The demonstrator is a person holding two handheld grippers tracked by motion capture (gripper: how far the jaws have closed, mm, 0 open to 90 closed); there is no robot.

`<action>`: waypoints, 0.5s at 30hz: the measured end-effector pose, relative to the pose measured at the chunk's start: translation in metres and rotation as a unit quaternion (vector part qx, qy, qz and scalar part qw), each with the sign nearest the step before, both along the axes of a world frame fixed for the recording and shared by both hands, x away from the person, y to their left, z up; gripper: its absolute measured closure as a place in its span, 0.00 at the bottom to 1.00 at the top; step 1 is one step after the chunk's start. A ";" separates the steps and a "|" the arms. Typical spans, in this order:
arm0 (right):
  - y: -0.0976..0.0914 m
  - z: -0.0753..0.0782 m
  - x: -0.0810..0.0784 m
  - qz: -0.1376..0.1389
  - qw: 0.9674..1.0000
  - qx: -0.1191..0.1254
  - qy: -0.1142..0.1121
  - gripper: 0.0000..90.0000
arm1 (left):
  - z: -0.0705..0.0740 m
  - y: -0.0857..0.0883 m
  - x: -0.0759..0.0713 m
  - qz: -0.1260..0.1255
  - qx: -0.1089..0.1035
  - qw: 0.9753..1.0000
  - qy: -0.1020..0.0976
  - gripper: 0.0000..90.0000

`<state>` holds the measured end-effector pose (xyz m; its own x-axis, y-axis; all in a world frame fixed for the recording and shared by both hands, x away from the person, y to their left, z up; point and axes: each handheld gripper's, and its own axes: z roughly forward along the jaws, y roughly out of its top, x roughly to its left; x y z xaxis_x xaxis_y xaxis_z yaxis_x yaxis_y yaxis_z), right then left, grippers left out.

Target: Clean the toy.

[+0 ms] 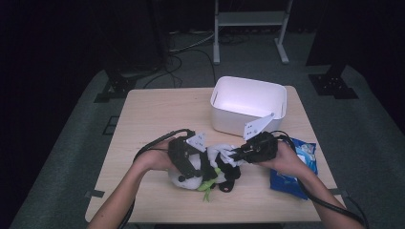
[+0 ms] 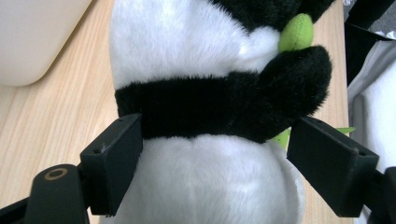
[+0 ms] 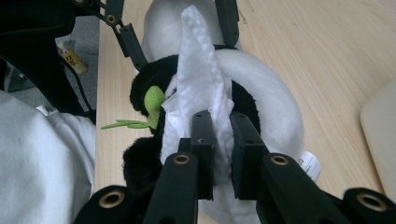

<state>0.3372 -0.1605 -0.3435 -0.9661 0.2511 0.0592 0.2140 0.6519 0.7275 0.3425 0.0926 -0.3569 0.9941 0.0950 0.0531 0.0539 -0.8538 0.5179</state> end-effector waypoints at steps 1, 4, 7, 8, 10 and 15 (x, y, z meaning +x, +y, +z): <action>0.001 0.001 0.000 0.002 1.000 -0.001 -0.003 0.89 | 0.000 0.000 0.000 -0.003 0.003 1.000 -0.001 0.22; 0.007 0.005 -0.003 0.007 1.000 -0.004 -0.016 0.89 | -0.002 -0.001 -0.001 -0.004 -0.002 1.000 0.000 0.22; 0.016 0.009 -0.003 0.015 1.000 -0.006 -0.021 0.89 | -0.003 -0.002 -0.001 -0.003 -0.005 1.000 0.002 0.22; 0.018 0.009 -0.003 0.017 1.000 -0.008 -0.024 0.89 | -0.004 -0.002 -0.001 -0.002 -0.009 1.000 0.002 0.22; 0.023 0.011 -0.001 0.018 1.000 -0.009 -0.024 0.89 | -0.005 -0.002 -0.002 -0.003 -0.015 1.000 0.005 0.22; 0.025 0.012 0.003 0.013 1.000 -0.002 -0.026 0.89 | -0.006 -0.004 -0.004 -0.007 -0.023 1.000 0.006 0.22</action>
